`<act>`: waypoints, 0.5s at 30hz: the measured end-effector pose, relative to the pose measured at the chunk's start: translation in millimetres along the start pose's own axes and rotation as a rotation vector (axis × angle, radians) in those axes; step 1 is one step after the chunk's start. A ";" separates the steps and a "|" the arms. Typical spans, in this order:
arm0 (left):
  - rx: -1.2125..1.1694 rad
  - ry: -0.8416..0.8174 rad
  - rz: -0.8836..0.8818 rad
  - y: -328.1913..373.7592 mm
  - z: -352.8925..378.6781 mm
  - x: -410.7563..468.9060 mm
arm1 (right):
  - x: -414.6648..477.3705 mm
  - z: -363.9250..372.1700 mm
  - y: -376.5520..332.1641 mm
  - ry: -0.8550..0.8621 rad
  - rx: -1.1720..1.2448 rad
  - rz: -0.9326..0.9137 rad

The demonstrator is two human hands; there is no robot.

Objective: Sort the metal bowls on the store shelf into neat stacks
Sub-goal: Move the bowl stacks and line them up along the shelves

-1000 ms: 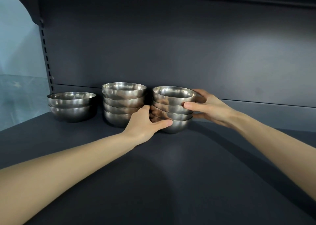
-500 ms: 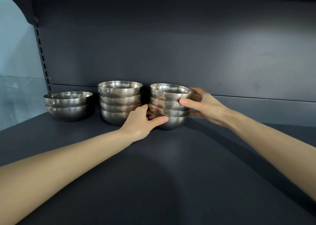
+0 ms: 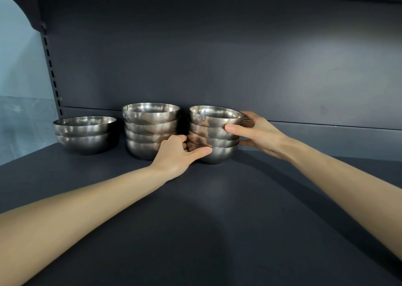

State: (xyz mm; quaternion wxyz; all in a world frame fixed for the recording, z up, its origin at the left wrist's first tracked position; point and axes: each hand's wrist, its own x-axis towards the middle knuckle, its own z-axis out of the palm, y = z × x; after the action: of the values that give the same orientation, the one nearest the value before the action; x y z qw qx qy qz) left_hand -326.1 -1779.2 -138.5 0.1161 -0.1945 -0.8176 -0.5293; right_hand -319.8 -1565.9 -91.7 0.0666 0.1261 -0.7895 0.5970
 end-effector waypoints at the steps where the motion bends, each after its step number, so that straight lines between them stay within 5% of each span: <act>1: -0.004 -0.005 -0.002 -0.2 0.2 0.5 | -0.1 0.2 -1.1 -0.001 -0.008 0.002; 15: -0.094 -0.110 -0.018 -4.4 2.5 6.6 | -2.9 -3.0 -7.6 0.057 -0.105 0.023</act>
State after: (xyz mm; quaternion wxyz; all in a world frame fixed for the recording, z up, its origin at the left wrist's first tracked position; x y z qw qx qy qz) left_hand -333.9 -1777.3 -140.5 0.0570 -0.2209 -0.7987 -0.5568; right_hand -315.0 -1564.6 -84.6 0.0887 0.0961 -0.8188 0.5590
